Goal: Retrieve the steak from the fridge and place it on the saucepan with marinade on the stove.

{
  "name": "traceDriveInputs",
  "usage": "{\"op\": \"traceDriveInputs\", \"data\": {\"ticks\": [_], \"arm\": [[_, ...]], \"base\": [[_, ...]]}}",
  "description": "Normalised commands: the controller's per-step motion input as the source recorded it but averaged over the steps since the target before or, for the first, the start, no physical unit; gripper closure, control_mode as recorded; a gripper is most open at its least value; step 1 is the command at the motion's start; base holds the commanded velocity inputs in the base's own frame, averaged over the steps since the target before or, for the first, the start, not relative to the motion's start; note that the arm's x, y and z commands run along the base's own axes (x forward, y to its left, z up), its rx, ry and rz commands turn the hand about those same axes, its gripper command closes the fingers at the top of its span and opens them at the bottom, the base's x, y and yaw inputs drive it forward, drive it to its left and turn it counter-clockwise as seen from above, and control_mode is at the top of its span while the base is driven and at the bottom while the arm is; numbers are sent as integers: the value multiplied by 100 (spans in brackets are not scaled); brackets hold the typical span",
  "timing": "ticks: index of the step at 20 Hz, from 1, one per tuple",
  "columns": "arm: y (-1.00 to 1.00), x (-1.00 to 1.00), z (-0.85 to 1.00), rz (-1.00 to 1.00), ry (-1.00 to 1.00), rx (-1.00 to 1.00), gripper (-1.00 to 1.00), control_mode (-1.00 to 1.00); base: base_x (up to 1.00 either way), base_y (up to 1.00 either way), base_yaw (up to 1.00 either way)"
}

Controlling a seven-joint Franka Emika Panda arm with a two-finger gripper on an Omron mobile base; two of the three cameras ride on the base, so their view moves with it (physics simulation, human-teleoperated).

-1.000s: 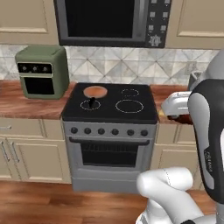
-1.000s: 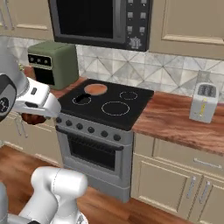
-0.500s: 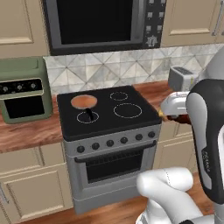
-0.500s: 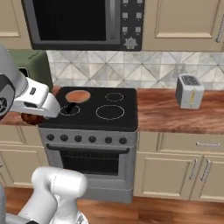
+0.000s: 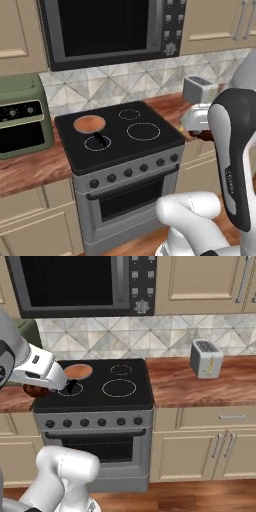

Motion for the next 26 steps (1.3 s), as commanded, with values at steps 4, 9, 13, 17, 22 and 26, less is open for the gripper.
{"op": "traceDriveInputs", "data": {"ticks": [4, 9, 13, 17, 22, 26], "arm": [[0, 0, 0, 0, 0, 0, 100, 100], [0, 0, 0, 0, 0, 0, 100, 100], [0, 0, 0, 0, 0, 0, 100, 100], [0, 0, 0, 0, 0, 0, 100, 100], [0, 0, 0, 0, 0, 0, 100, 100], [0, 0, 0, 0, 0, 0, 100, 100]], "base": [[40, 0, 12], [58, 3, 41], [50, 1, 39], [37, 0, 13], [39, 16, -3], [6, 44, -6]]}}
